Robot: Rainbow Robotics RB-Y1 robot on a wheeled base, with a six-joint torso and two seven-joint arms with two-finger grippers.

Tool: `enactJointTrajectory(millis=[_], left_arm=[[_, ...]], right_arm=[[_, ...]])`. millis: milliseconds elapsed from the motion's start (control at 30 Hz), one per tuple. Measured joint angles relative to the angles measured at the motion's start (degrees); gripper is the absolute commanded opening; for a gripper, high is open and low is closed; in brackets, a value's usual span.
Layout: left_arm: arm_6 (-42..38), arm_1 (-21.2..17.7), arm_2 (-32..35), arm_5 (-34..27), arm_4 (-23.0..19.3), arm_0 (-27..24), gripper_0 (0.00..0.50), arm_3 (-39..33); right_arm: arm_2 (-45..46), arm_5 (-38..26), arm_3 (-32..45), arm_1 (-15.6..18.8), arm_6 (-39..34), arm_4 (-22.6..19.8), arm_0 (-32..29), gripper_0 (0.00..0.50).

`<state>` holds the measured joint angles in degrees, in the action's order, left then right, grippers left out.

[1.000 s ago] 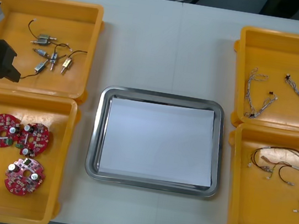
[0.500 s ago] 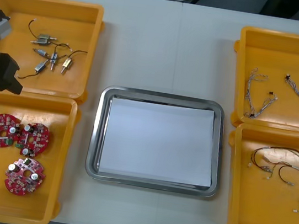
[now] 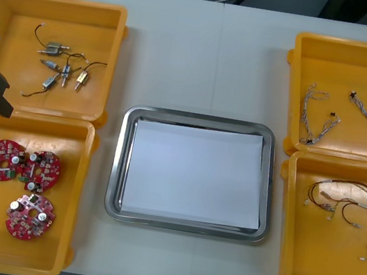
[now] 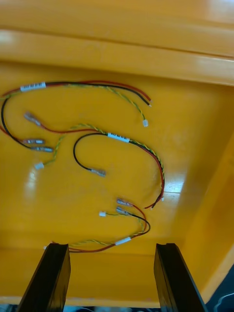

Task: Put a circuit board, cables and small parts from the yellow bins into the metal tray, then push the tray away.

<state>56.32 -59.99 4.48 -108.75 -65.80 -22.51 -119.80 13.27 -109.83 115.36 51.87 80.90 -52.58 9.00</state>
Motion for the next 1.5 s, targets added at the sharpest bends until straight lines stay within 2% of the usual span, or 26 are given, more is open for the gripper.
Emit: enactJointTrajectory(millis=[67,200,400,567,733,1133,1500], left_arm=[[0.0,-0.61,1.02,1.34,0.06,2.51,0.5,-1.12],[0.0,-1.0,3.46,2.78,1.14,7.63,0.5,-3.82],[0.01,-1.02,6.18,5.77,2.43,13.74,0.5,-6.73],[0.04,-1.02,9.21,8.21,2.45,18.32,0.5,-8.26],[0.42,-1.0,12.11,9.44,3.19,22.17,0.5,-9.91],[1.79,0.34,18.02,11.53,4.53,28.01,0.5,-11.21],[2.41,7.61,19.9,9.43,8.99,28.63,0.5,-11.43]], right_arm=[[0.69,0.0,0.0,0.0,3.68,0.0,-1.1,0.5],[1.63,0.81,0.0,0.0,6.47,0.61,-3.3,0.5],[1.77,5.68,0.0,0.01,18.01,2.52,-6.32,0.5],[1.77,9.74,0.0,0.01,19.93,3.61,-8.81,0.5],[1.79,14.9,0.0,0.01,27.54,3.89,-12.28,0.5],[1.82,21.16,-1.65,0.02,27.76,3.53,-18.59,0.5],[0.88,25.57,-4.22,0.02,29.0,2.96,-18.74,0.5]])
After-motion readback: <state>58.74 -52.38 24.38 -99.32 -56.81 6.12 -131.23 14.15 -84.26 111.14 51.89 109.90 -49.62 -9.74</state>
